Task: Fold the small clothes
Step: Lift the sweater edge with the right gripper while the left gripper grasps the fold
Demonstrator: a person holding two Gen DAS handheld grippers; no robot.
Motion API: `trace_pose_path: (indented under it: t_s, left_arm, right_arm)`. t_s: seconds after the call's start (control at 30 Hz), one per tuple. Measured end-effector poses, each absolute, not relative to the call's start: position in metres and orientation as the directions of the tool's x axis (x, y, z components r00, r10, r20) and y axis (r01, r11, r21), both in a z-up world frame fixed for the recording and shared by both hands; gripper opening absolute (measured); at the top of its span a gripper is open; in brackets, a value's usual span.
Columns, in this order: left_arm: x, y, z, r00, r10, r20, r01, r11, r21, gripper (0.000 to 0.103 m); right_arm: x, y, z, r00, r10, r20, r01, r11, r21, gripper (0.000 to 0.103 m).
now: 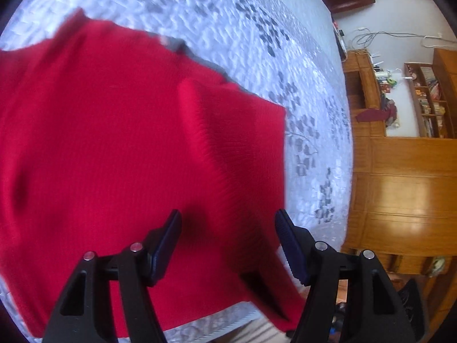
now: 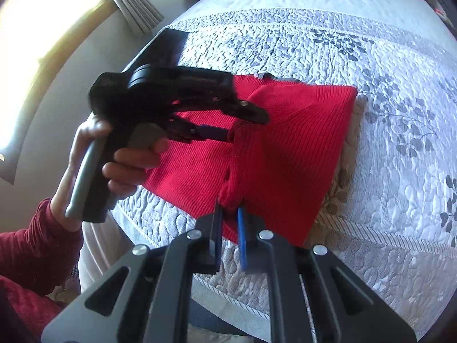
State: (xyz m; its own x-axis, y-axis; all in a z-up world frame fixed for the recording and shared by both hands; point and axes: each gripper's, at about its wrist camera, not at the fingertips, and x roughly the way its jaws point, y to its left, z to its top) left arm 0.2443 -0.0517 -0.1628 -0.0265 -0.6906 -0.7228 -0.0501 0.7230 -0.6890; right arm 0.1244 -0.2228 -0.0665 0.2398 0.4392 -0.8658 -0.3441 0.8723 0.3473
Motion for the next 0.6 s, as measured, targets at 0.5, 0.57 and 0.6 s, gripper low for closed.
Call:
trace_pose_path:
  t_s: [0.5,0.57,0.6]
  left_arm:
    - [0.293,-0.078,-0.186,-0.104,-0.705,-0.701,-0.052,0.708,-0.704,0.019]
    - [0.296,-0.078,-0.185,-0.107,-0.704,-0.702,-0.029,0.708,-0.705,0.018]
    - [0.296,-0.078,-0.182,-0.103,-0.697,-0.71,-0.013,0.714,-0.7,0.017]
  right_arm:
    - [0.127,-0.229,-0.075,0.217,0.479,-0.851,-0.333,0.856,0.396,0.007]
    - [0.127,-0.229,-0.076,0.216,0.478,-0.851,-0.335,0.855,0.396,0.007]
    - [0.127,-0.229,-0.076,0.215,0.481,-0.85,-0.334,0.854,0.398,0.007]
